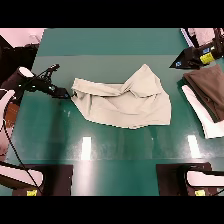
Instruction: Fold the shirts.
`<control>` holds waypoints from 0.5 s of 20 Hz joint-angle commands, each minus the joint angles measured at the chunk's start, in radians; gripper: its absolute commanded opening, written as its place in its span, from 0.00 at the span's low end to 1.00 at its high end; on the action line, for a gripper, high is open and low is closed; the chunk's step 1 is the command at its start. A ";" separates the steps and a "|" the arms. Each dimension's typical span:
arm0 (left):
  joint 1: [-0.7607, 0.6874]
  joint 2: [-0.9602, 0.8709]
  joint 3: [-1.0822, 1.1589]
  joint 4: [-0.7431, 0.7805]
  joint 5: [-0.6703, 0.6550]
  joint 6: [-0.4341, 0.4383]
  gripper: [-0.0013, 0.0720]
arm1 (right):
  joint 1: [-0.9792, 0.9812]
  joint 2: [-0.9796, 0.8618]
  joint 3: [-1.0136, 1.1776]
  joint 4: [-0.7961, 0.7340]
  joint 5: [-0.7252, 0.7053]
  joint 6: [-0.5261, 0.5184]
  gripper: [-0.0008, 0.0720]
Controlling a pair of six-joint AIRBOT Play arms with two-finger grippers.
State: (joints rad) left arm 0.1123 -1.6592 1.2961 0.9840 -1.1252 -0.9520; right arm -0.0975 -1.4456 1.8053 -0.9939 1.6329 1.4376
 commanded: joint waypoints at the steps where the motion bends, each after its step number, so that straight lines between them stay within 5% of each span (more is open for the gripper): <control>1: -0.005 -0.009 -0.001 -0.020 0.027 0.042 0.46 | 0.025 0.007 0.000 -0.002 0.000 0.014 0.60; 10: -0.077 -0.034 -0.002 0.015 0.014 0.032 0.46 | 0.025 0.007 0.000 -0.001 0.003 0.047 0.60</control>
State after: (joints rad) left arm 0.0666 -1.6772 1.2945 0.9676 -1.1130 -0.9119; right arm -0.0734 -1.4395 1.8053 -0.9955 1.6314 1.4750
